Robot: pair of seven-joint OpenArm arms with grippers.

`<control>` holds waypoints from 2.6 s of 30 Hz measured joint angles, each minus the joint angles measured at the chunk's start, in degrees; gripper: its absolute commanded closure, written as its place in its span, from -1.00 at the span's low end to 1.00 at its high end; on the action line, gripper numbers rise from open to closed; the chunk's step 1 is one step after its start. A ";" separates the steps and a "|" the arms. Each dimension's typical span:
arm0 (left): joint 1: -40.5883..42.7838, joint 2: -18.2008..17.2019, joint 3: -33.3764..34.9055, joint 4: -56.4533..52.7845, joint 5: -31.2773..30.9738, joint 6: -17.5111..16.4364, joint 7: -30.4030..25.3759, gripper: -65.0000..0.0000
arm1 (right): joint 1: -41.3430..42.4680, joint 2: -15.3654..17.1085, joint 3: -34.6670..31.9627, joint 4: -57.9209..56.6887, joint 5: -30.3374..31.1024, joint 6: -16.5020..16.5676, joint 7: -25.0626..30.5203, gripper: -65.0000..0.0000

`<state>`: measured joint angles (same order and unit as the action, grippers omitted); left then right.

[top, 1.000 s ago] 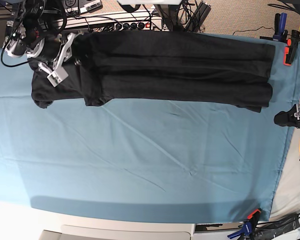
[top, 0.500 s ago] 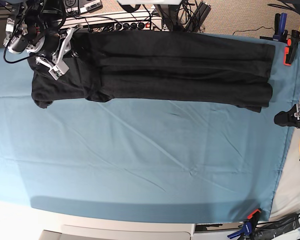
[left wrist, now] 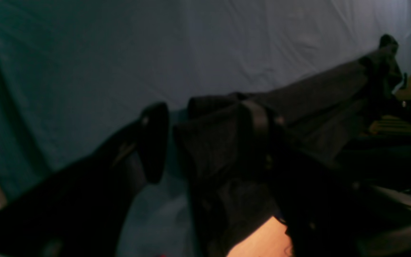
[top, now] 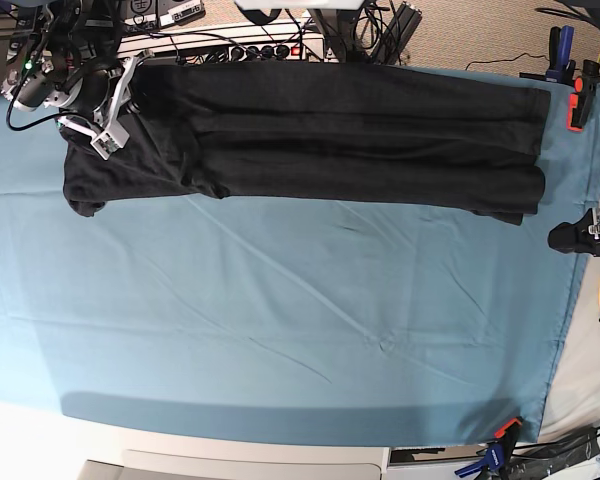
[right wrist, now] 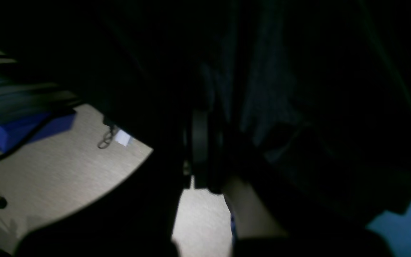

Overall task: Fold the T-shirt properly
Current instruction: 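Fold the sleeve end over onto the band with the right gripper, then move the left gripper to the opposite end of the folded band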

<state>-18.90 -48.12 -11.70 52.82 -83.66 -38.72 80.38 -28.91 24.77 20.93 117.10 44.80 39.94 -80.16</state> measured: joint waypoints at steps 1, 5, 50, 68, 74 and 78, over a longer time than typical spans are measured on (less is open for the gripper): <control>-0.02 -0.02 0.00 0.00 0.00 0.00 0.00 0.02 | 0.00 0.00 0.00 0.00 0.02 0.00 0.02 1.00; 0.00 0.00 0.00 0.00 0.00 0.00 0.00 0.02 | 0.00 -0.02 0.00 0.00 0.02 0.00 0.02 1.00; 8.09 -0.96 0.00 0.00 0.00 0.07 0.07 -0.05 | 3.69 -6.71 0.04 0.17 28.65 0.00 -0.83 0.25; 16.00 -2.38 0.00 0.09 -0.63 1.79 -0.46 -0.35 | 3.72 -6.71 0.04 0.13 20.35 0.00 -0.83 0.25; 15.50 0.44 -0.37 0.22 -1.95 1.77 -0.92 -0.35 | 3.72 -6.71 0.04 0.13 20.37 0.00 -0.83 0.25; 15.45 1.70 -0.39 0.39 -2.64 1.53 -1.36 -0.35 | 3.72 -6.71 0.04 0.13 20.37 0.00 -0.83 0.25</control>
<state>-3.44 -46.41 -12.10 53.21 -86.30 -37.19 79.02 -25.19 18.06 20.97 117.23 65.17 39.94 -80.99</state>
